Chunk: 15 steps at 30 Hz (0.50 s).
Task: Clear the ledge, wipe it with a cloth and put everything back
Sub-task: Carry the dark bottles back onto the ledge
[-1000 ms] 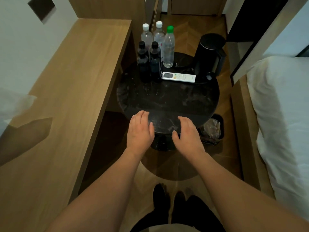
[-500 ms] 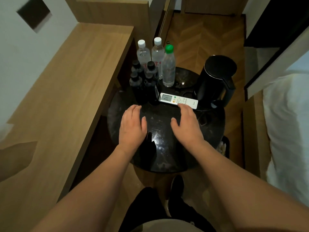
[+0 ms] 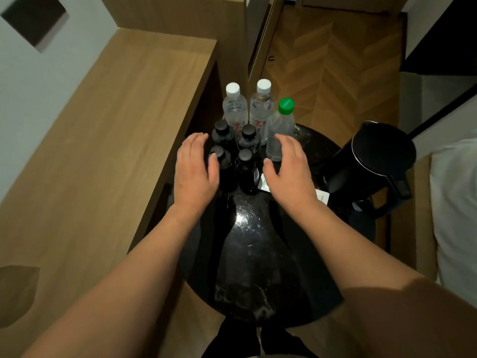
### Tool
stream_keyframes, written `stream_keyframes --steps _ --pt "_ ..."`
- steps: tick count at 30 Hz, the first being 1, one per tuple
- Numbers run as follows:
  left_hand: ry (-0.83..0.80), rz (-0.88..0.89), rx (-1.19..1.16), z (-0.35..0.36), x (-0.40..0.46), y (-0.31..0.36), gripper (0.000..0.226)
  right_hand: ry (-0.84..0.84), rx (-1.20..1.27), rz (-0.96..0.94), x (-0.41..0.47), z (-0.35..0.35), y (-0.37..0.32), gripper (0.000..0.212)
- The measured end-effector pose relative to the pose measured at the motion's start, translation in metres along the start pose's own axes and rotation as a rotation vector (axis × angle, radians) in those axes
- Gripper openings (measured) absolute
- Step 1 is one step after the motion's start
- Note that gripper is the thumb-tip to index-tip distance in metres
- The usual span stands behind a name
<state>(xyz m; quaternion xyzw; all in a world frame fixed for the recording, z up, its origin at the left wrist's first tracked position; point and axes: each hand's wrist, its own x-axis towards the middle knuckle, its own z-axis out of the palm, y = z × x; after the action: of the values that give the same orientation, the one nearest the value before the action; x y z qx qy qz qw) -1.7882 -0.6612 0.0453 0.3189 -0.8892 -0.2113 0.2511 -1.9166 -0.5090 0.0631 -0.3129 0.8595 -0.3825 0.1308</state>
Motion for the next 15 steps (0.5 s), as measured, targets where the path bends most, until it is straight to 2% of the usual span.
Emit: stream_keyframes --steps 2,5,9,15 --pt "-0.021 -0.009 0.001 0.003 0.013 -0.011 0.042 -0.025 -0.021 -0.028 0.017 0.008 -0.007 0.054" --pt "-0.138 0.029 0.014 0.01 0.026 -0.026 0.042 -0.142 -0.094 -0.072 0.033 0.027 -0.014 0.055" --pt "-0.247 0.076 -0.005 0.022 0.03 -0.037 0.037 -0.271 -0.231 -0.029 0.042 0.05 -0.011 0.05" --pt "-0.323 0.075 -0.065 0.029 0.025 -0.046 0.043 -0.234 -0.262 0.049 0.04 0.063 -0.006 0.043"
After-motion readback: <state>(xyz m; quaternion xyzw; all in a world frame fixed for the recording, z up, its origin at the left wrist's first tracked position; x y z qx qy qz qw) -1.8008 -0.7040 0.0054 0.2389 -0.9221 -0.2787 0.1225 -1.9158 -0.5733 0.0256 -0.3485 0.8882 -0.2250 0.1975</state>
